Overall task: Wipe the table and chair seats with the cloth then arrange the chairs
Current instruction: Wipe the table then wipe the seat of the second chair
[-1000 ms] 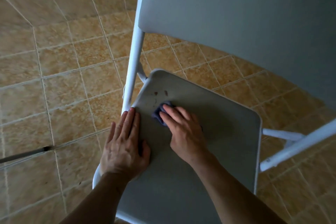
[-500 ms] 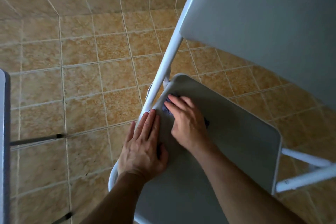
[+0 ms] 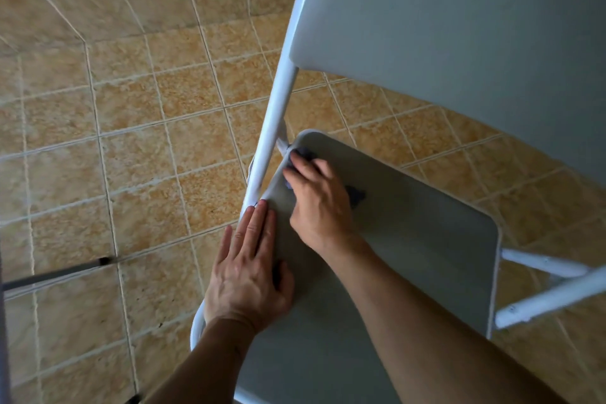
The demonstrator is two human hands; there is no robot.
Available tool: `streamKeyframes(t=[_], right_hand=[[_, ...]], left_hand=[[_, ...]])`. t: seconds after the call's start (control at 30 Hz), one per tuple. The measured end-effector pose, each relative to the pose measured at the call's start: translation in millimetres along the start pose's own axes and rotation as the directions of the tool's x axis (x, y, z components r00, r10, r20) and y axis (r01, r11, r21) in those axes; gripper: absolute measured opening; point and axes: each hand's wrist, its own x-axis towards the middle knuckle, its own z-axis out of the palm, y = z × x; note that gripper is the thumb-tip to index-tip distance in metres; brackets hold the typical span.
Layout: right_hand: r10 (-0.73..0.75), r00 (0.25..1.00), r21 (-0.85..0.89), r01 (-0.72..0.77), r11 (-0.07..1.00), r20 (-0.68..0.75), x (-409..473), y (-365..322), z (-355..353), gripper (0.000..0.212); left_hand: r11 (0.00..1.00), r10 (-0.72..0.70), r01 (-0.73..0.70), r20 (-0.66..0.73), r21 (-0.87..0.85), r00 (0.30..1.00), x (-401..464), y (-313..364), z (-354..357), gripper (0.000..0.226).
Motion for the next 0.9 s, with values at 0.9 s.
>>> streamKeyframes(t=[0.9], right_hand=[[0.513,0.857,-0.076,-0.515,0.854,-0.045,-115.2,64.3,-34.5,0.057]], left_hand=[[0.997,0.040,-0.037,-0.026,0.074,0.999,-0.2,2.3,1.1,0.082]])
